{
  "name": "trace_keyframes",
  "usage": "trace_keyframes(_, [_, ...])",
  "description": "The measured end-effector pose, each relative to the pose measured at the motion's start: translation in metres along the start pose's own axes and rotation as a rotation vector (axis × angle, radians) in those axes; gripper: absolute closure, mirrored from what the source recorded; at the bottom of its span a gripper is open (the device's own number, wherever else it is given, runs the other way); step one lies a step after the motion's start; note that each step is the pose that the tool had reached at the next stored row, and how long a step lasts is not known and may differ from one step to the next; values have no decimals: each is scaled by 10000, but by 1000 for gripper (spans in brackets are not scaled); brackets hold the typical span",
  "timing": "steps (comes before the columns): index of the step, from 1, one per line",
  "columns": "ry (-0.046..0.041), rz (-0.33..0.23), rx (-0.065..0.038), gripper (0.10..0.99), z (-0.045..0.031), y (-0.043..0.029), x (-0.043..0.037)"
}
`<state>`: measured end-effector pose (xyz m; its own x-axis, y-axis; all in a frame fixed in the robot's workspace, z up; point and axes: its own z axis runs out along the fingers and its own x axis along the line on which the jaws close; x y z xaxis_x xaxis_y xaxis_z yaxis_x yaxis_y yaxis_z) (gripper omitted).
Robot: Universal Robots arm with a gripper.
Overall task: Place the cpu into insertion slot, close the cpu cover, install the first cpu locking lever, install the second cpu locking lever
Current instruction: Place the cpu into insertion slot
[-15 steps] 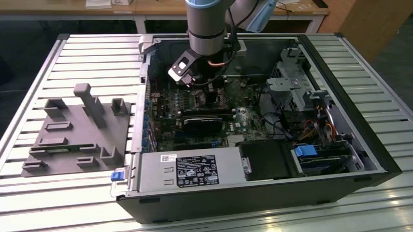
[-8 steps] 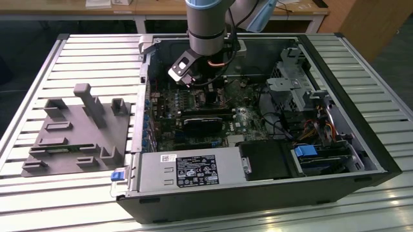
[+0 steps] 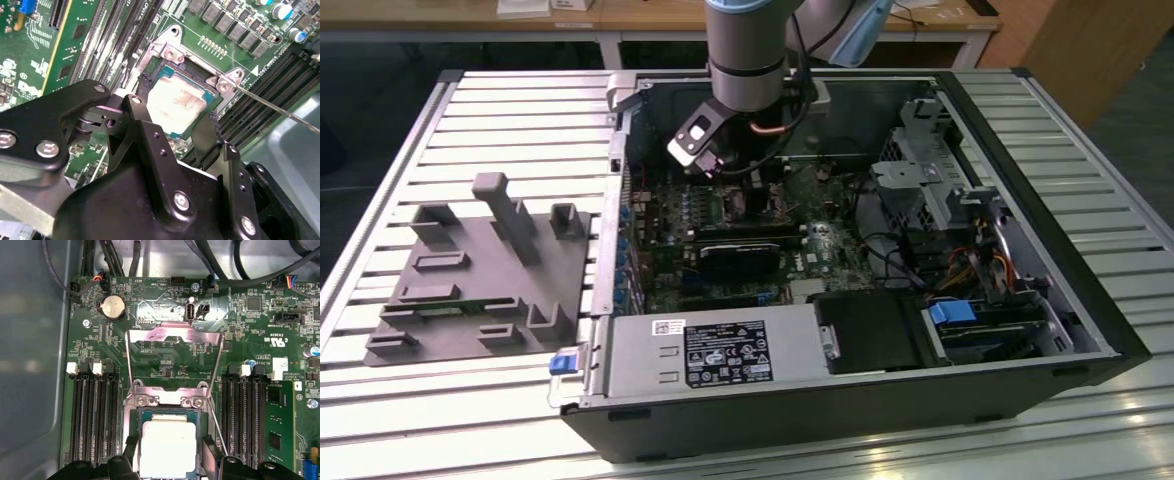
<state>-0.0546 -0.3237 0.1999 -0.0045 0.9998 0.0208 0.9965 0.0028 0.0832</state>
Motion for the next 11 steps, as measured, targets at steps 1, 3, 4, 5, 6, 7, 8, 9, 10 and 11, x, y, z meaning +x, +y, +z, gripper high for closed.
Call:
trace_keyframes(1, [0,1,-1,475,-12,1,0])
trace_keyframes(3, [-3,1,0,475,-34,2,1])
trace_keyframes(4, [-10,0,-2,475,-36,3,1])
trace_keyframes(5, [-14,0,-2,475,-36,3,1])
trace_keyframes(6, [-15,0,-2,475,-36,3,1])
trace_keyframes(7, [-17,0,-1,475,-37,3,1])
trace_keyframes(8, [-17,0,-1,475,-37,3,1])
trace_keyframes(9, [-18,-1,0,475,-37,3,1])
trace_keyframes(10, [-19,-1,0,475,-37,3,1])
trace_keyframes(11, [-19,0,0,490,-37,3,1])
